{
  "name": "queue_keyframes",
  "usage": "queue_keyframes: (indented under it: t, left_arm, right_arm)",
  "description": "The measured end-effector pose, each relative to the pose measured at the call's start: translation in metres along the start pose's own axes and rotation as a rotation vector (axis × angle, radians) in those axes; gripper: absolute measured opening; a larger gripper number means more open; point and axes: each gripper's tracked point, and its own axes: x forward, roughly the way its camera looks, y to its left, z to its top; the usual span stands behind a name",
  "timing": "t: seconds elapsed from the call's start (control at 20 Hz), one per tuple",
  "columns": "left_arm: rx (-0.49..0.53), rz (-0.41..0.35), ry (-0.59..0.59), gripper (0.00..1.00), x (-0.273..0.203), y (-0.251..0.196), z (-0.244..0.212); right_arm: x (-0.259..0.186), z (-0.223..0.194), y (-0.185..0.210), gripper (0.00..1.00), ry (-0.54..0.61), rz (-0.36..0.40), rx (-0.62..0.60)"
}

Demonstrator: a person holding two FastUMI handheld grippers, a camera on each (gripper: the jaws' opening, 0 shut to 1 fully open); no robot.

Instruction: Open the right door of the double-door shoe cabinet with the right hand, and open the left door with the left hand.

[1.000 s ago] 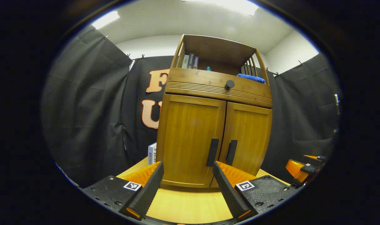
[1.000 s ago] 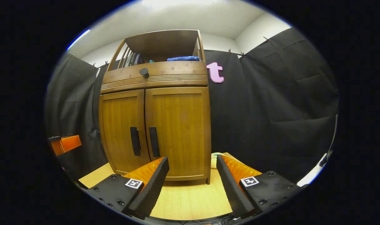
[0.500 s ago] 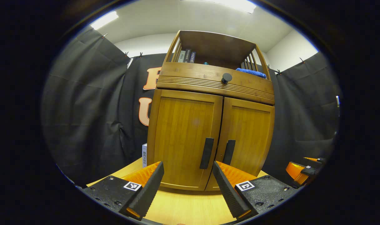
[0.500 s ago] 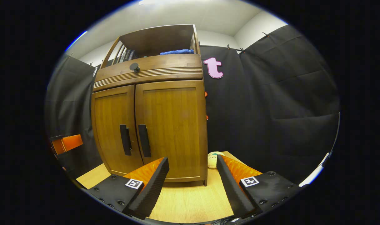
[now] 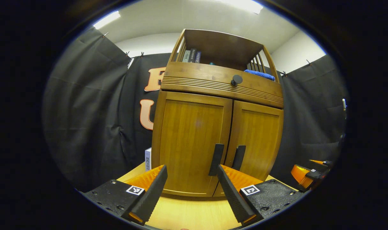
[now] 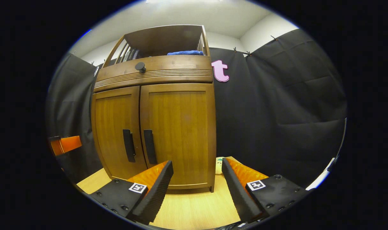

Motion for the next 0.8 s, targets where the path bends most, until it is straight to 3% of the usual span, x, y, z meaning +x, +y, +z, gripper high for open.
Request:
queue_keyframes:
  t: [0.05,0.1,0.25,0.3,0.35,0.5,0.55,0.6,0.8]
  left_arm:
    - [0.0,0.0,-0.002,0.95,-0.002,0.005,0.001]
    - [-0.005,-0.001,-0.003,0.95,-0.004,0.011,0.002]
    - [-0.025,-0.007,0.017,0.92,-0.008,0.019,-0.001]
    - [-0.029,-0.005,0.02,0.92,-0.011,0.023,-0.002]
    - [-0.032,0.0,0.021,0.98,-0.014,0.028,-0.001]
    - [-0.03,0.017,0.017,0.92,-0.02,0.045,0.003]
    - [-0.028,0.027,0.02,0.98,-0.023,0.052,0.002]
    - [-0.027,0.033,0.024,0.92,-0.026,0.057,0.001]
    - [-0.016,0.069,0.016,0.93,-0.041,0.082,0.007]
  right_arm:
    - [0.001,0.0,0.005,0.98,0.002,0.003,-0.003]
    - [0.002,0.0,0.009,0.92,0.002,0.005,-0.005]
    - [0.006,0.004,0.023,0.92,-0.004,0.019,-0.01]
    - [0.009,0.005,0.028,0.99,-0.003,0.022,-0.016]
    - [0.014,0.004,0.035,0.99,-0.005,0.028,-0.019]
    - [0.026,0.006,0.06,0.99,-0.007,0.067,-0.006]
    - [0.033,0.009,0.068,0.99,-0.014,0.078,-0.005]
    - [0.04,0.012,0.076,0.92,-0.024,0.085,-0.009]
    - [0.067,0.016,0.111,0.92,-0.035,0.138,-0.021]
